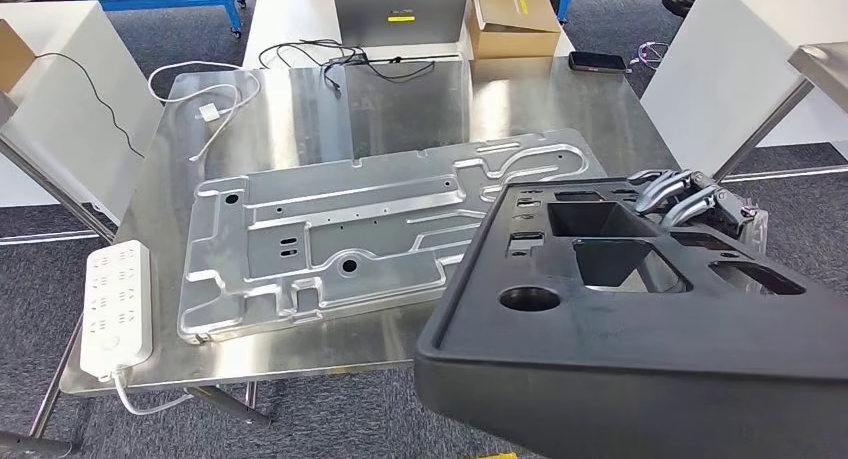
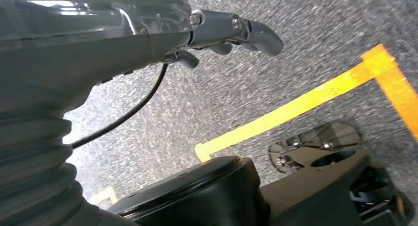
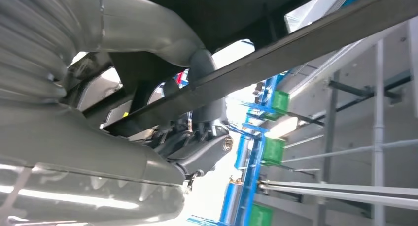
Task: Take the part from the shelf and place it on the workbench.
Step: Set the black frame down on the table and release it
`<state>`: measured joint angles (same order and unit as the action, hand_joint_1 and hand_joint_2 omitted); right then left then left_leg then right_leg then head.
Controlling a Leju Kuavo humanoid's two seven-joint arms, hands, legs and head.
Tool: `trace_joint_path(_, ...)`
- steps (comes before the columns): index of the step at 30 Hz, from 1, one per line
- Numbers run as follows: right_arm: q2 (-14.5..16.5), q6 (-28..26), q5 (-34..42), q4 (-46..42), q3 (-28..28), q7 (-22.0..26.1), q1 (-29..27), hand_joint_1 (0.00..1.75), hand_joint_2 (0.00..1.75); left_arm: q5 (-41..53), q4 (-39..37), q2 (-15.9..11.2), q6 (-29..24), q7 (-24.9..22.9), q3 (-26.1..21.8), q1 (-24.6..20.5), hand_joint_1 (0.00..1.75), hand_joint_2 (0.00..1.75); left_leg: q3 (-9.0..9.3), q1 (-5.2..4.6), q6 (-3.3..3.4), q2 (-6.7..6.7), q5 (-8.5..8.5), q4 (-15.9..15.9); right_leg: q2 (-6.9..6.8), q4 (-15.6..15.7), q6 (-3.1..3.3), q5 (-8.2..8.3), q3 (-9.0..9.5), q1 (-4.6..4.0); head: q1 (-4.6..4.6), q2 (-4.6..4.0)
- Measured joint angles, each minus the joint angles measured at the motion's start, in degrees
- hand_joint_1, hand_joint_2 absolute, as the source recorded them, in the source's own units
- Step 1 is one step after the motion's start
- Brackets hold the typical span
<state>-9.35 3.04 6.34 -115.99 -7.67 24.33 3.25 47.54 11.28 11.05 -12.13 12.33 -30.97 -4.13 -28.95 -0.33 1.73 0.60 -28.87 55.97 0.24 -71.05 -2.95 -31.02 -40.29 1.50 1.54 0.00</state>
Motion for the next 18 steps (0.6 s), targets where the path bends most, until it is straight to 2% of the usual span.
trace_joint_path(1, -0.01, 0.00, 0.00, 0.00, -0.01, 0.00, -0.01, 1.75, 1.75, 0.03, 0.00, 0.01, 0.01, 0.00, 0.00, 0.05, 0.00, 1.75, 0.69, 0.01, -0.12, 0.08, -0.47, 0.00, 0.00, 3.80, 0.06, 2.85, 1.32, 0.00, 0.20, 0.00)
trace_joint_path(2, -0.01, 0.00, 0.00, 0.02, -0.01, 0.01, 0.00, 1.75, 1.75, 0.07, -0.01, 0.01, 0.01, -0.01, 0.00, 0.11, 0.00, 1.75, 1.30, -0.01, -0.31, 0.13, -0.95, -0.03, -0.01, 7.60, 0.17, 4.97, 2.89, -0.02, 0.38, 0.00)
trace_joint_path(3, 0.01, -0.01, 0.00, 0.02, -0.01, 0.03, 0.02, 1.75, 1.75, 0.11, -0.03, 0.01, 0.01, -0.01, 0.00, 0.16, 0.00, 1.75, 1.64, -0.09, -0.57, 0.19, -1.37, 0.09, -0.01, 10.92, 0.29, 6.27, 4.51, -0.09, 0.51, 0.00)
trace_joint_path(4, 0.02, -0.01, -0.01, 0.02, -0.02, 0.04, 0.00, 1.75, 1.75, 0.14, -0.04, 0.00, 0.00, -0.02, 0.00, 0.20, 0.00, 1.75, 1.71, -0.20, -0.78, 0.19, -1.69, 0.20, -0.01, 12.95, 0.37, 6.74, 5.54, -0.08, 0.54, 0.00)
trace_joint_path(7, 0.07, -0.11, -0.19, 0.02, -0.02, 0.05, -0.17, 1.75, 1.75, 0.14, -0.04, -0.02, -0.08, 0.04, 0.00, 0.23, 0.00, 1.75, 1.45, -0.53, -0.94, 0.12, -1.79, 0.23, 0.11, 13.88, 0.53, 6.26, 6.10, -0.07, -0.05, 0.00)
trace_joint_path(11, 0.09, -0.35, -0.41, 0.02, 0.04, 0.10, -0.24, 1.75, 1.75, 0.13, -0.05, -0.02, -0.02, 0.34, 0.00, 0.23, 0.00, 1.75, 2.13, -0.57, -0.91, 0.09, -1.70, -0.73, 0.20, 13.97, 0.86, 5.83, 6.31, -0.11, -0.73, 0.00)
trace_joint_path(18, 0.11, -0.91, -1.01, 0.02, 0.13, 0.11, -0.25, 1.75, 1.75, 0.36, -0.07, -0.02, 0.03, 0.77, 0.00, 0.27, 0.00, 1.75, 2.30, -0.55, -1.24, 0.08, -1.65, -1.09, 0.18, 13.97, 1.04, 5.76, 6.43, -0.14, -0.97, 0.00)
